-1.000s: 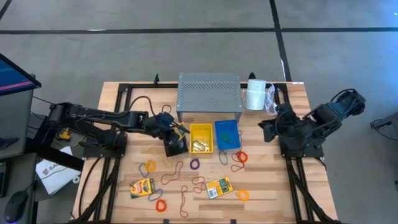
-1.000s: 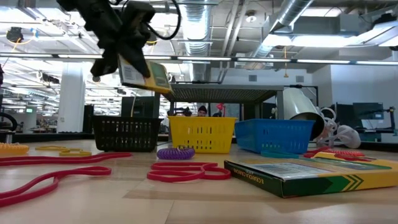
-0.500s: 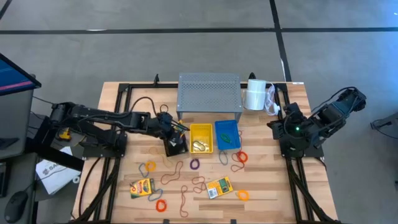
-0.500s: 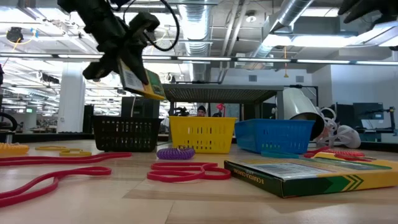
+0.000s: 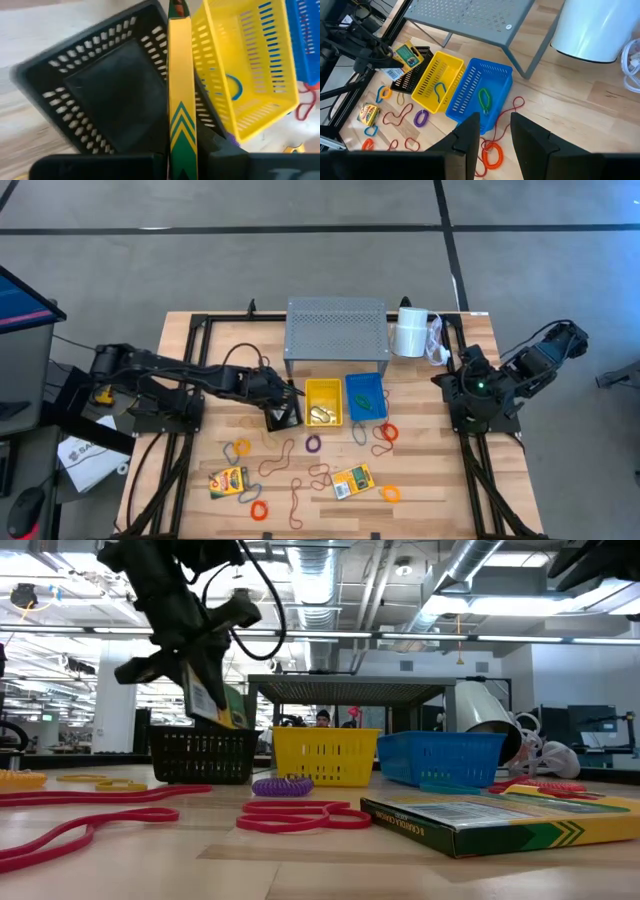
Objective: Pick & Place Office Desk Supplies
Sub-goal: Put the crayon box into the black basket
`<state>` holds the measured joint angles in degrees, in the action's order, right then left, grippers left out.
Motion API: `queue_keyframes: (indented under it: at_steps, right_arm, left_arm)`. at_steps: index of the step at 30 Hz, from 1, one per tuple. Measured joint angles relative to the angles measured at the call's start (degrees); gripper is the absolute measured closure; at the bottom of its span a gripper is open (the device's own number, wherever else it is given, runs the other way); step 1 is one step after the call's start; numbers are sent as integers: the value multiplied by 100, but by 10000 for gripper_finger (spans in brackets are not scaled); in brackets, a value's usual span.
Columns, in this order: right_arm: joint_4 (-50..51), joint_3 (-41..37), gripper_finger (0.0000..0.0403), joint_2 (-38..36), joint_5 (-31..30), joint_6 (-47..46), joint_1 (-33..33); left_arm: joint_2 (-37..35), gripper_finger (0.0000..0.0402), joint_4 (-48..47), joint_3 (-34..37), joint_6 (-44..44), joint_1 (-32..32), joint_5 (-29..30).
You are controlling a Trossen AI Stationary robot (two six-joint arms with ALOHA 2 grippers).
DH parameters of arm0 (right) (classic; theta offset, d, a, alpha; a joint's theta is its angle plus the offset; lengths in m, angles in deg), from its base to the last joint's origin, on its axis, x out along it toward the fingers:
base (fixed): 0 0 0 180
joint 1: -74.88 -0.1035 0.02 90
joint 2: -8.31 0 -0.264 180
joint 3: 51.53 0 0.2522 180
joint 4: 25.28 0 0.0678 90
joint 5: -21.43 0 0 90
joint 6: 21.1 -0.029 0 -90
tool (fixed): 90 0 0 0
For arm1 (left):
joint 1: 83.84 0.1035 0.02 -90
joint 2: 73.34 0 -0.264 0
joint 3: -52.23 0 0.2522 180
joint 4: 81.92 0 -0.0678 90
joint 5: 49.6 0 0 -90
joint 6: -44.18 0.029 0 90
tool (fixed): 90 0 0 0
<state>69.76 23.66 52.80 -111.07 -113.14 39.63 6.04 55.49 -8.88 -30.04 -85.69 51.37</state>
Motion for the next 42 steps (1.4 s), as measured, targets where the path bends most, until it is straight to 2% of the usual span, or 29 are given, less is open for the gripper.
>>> queue_keyframes:
  at_steps: [23,33,42]
  right_arm:
    - [-463,0,296,15,-2,401,0]
    - [-527,0,296,15,0,416,0]
    - [-563,-1,296,15,0,414,0]
  left_arm:
    - [272,375,-62,0,-422,37,0]
    - [272,332,-72,0,-431,37,-96]
    - [268,317,-74,0,-428,37,-240]
